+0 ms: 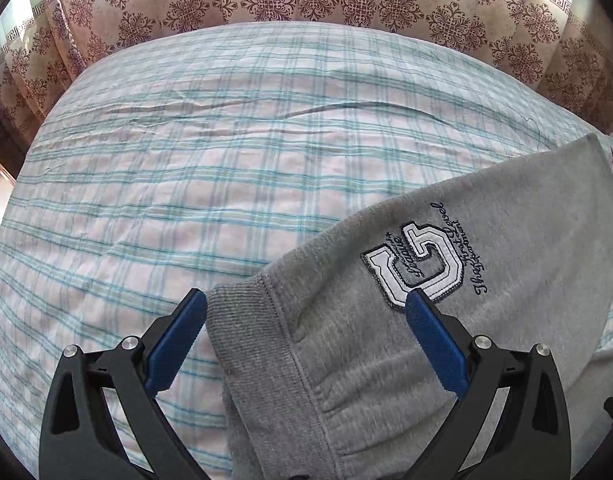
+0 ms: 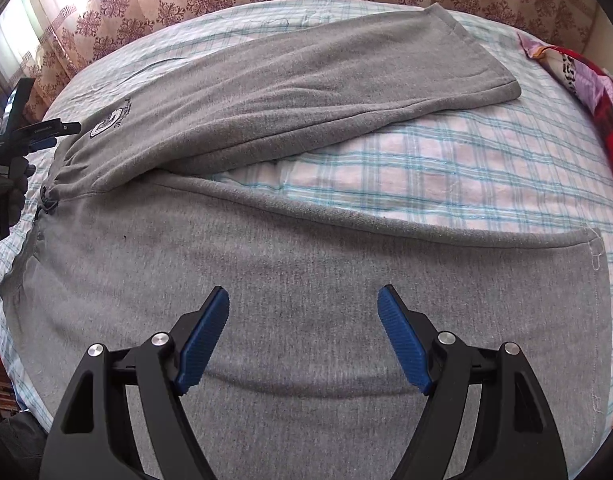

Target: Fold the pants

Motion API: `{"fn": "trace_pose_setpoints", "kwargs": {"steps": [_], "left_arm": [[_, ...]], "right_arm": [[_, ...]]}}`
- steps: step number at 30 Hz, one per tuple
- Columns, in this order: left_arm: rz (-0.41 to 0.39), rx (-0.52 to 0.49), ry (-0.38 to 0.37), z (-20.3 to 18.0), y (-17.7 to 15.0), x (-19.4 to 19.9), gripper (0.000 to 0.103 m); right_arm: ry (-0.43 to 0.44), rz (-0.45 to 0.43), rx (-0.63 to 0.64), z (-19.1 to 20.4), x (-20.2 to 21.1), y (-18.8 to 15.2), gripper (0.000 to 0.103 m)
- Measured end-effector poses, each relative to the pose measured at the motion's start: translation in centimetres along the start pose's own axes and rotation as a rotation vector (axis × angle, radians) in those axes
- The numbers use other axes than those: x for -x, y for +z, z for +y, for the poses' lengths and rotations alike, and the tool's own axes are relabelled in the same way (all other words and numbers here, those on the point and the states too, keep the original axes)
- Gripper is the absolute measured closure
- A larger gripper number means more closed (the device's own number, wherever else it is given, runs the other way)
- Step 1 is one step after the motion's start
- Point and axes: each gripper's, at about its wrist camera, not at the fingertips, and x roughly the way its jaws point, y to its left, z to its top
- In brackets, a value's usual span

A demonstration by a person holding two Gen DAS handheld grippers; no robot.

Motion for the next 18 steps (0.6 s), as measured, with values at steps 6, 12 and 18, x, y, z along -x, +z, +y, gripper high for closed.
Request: {"fn": "trace_pose_setpoints", "kwargs": {"steps": [6,12,18], "left_arm": [[0.049,-0.066,-0.059,0.2,1.9,-2.4,0.016],[0.091,-0.080,-0.080,0.4,2.4,-3.9,0.027],[0.054,-0.124,-0.095,-1.0,2.0,-2.3,0.096]], "right_arm": [[-0.005,0.024,0.047,1.2,-0.8,0.9,0.027],[-0.011,0.033,0.050,1.5,-1.7,2.1,0.027],[-0.013,0.033,0.078,2.2,-2.6,3.4,0.027]]}}
